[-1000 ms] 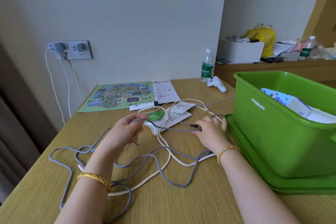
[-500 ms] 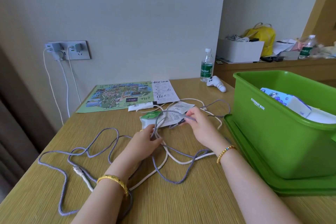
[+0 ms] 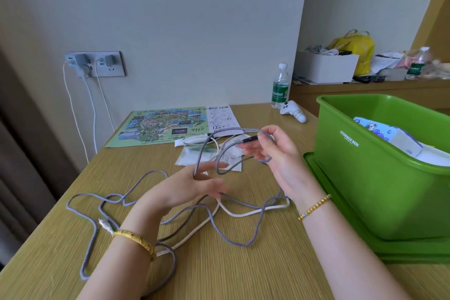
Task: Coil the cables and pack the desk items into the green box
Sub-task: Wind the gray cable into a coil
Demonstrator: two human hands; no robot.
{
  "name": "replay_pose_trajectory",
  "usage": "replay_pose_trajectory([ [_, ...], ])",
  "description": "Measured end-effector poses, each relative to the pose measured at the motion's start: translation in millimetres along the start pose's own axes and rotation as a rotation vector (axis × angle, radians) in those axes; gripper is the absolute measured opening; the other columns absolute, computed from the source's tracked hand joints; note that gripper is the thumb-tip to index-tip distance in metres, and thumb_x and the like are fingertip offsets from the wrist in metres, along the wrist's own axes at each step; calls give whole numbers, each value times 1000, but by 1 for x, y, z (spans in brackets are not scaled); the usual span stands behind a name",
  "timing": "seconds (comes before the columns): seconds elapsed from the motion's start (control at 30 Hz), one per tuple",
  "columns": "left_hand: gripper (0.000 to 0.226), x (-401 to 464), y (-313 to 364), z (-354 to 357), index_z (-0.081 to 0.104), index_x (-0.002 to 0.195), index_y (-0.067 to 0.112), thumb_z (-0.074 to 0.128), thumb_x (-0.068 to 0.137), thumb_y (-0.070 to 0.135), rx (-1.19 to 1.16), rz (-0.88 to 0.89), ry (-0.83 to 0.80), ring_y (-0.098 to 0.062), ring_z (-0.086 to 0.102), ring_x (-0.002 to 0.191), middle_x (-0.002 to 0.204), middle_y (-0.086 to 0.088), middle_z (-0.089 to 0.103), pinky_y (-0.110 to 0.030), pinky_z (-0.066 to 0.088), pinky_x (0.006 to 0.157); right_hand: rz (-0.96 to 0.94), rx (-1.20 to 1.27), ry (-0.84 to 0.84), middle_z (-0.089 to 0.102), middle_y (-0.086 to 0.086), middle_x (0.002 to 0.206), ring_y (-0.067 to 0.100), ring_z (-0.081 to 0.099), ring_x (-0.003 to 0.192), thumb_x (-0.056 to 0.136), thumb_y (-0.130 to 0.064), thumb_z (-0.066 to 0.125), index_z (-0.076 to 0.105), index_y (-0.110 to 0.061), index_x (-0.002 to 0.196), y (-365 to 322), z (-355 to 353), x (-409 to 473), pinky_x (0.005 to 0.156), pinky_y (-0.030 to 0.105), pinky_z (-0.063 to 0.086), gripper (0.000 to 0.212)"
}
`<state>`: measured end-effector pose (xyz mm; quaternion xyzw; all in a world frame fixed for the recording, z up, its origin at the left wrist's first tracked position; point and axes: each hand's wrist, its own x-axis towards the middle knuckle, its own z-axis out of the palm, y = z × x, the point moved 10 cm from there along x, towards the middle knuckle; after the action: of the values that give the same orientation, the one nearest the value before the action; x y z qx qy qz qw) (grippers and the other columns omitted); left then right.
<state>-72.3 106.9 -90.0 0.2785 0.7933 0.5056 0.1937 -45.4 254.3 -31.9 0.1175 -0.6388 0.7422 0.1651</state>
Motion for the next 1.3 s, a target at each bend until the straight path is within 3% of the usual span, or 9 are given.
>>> replay_pose_trajectory([
  [0.17, 18, -3, 2, -7, 65, 102, 16, 54, 89, 23, -314, 40, 20, -19, 69, 92, 110, -12, 70, -27, 53, 89, 31, -113, -76, 74, 1, 80, 10, 64, 69, 94, -16, 49, 51, -17, 89, 6, 14, -4, 65, 17, 46, 6],
  [0.37, 82, -14, -11, -45, 63, 113, 14, 44, 68, 79, -426, 58, 71, -14, 59, 115, 125, -2, 63, -30, 44, 99, 103, -129, -280, 50, -9, 51, 6, 41, 52, 84, -27, 53, 69, -16, 91, 12, 27, -10, 56, 16, 36, 21],
  [0.6, 23, -17, 3, -81, 43, 118, 22, 38, 98, 11, -229, 172, 597, -16, 65, 55, 87, 4, 72, -19, 52, 56, 278, -298, -760, 68, -16, 81, 5, 56, 77, 88, -37, 50, 59, 12, 110, 25, 58, -44, 76, 16, 44, 55],
  [0.73, 10, -17, 21, -72, 41, 95, 20, 33, 101, 19, -124, 232, 579, -22, 63, 47, 77, 2, 73, -24, 53, 50, 229, -370, -375, 68, -3, 92, 14, 62, 92, 86, -42, 50, 67, -18, 102, 21, 33, -19, 95, 34, 47, 33],
  [0.87, 27, -12, 35, -55, 55, 81, 15, 36, 100, 18, -81, 281, 486, -10, 56, 49, 55, 3, 60, -22, 52, 54, -252, -724, 153, 55, -9, 110, 7, 50, 107, 90, -24, 56, 58, -25, 116, -24, 2, -8, 99, 27, 39, 26],
  [1.0, 30, -12, 44, -37, 65, 77, 27, 43, 92, 40, -169, 354, 343, 2, 60, 89, 85, 18, 65, -22, 54, 84, -345, -1130, 54, 39, -2, 142, 13, 25, 130, 89, -30, 57, 34, -23, 142, -9, 27, -5, 108, 26, 6, 58],
  [1.1, 32, -14, 48, -37, 65, 69, 29, 42, 87, 43, -443, 417, 308, -4, 56, 116, 113, 10, 67, -27, 47, 95, -260, -1109, -3, 63, -5, 102, 16, 52, 109, 96, -26, 46, 51, -22, 123, 8, 30, -5, 114, 38, 7, 29],
  [1.2, 43, -13, 43, -46, 60, 60, 25, 37, 92, 42, -788, 424, 346, -12, 61, 113, 110, 3, 70, -29, 47, 92, -215, -1019, -101, 50, -7, 62, 14, 51, 62, 99, -24, 38, 59, -14, 94, 18, 39, -9, 72, 30, 43, 23],
  [1.3, 55, -11, 30, -56, 63, 67, 20, 25, 100, 41, -1017, 394, 445, -19, 67, 102, 101, -3, 73, -29, 55, 81, -151, -1150, -281, 51, -8, 64, 8, 47, 57, 99, -29, 37, 58, -17, 109, 38, 58, -14, 51, 23, 33, 26],
])
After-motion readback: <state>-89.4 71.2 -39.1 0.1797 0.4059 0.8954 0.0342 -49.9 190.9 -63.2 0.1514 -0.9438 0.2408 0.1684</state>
